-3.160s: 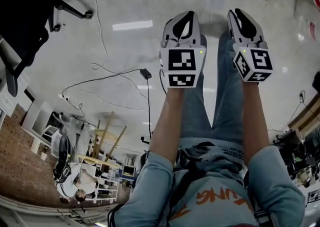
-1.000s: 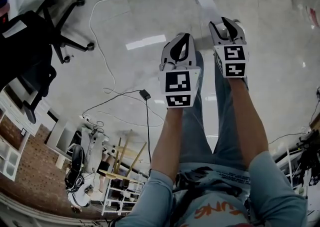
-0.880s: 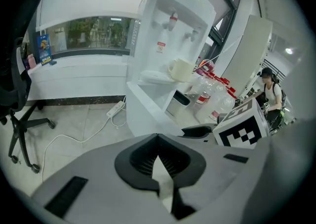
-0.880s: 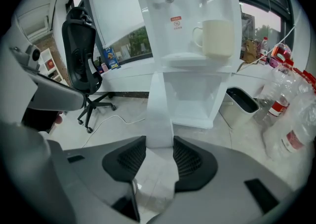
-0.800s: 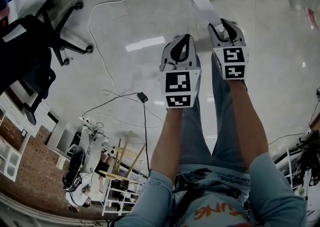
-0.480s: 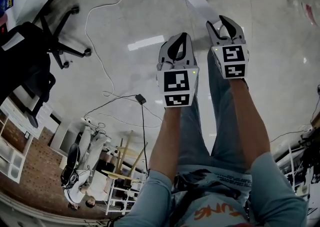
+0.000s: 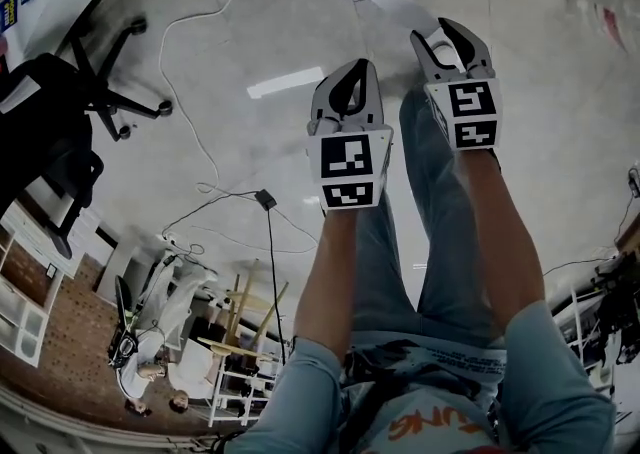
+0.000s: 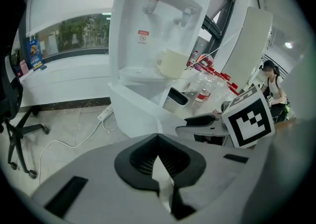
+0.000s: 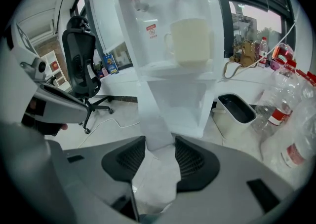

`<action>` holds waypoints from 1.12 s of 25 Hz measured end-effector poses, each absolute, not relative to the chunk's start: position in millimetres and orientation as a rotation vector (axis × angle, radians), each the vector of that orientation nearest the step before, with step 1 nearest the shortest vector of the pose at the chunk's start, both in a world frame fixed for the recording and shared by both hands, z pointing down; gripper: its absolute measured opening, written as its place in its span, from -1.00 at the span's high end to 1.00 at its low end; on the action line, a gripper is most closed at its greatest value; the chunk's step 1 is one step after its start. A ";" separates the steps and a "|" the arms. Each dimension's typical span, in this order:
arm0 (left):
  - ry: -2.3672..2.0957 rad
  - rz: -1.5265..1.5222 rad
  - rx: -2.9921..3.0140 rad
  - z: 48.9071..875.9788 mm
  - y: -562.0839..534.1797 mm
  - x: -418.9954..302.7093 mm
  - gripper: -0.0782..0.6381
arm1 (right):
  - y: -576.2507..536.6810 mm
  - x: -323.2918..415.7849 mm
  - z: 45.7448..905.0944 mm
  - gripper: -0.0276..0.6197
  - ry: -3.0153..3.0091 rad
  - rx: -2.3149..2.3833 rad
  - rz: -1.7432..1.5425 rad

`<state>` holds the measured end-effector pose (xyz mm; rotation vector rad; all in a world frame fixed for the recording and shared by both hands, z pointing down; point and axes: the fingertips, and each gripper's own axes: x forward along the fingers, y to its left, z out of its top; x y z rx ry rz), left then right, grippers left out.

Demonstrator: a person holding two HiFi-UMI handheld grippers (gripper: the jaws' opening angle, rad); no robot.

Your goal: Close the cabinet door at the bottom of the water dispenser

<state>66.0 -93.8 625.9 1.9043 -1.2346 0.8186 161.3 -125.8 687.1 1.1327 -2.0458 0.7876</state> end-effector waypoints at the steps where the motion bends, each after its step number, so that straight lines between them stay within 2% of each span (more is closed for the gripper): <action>1: -1.239 0.813 1.899 626.6 -95.0 69.0 0.75 | -128.7 164.8 687.3 0.31 -2.049 1.129 0.782; 19: -1.276 0.706 1.868 631.1 -132.6 129.3 0.75 | -193.7 209.2 685.2 0.30 -2.113 1.079 0.665; 28: -1.282 0.668 1.895 629.5 -149.2 144.8 0.75 | -233.3 233.5 687.8 0.35 -2.109 1.199 0.636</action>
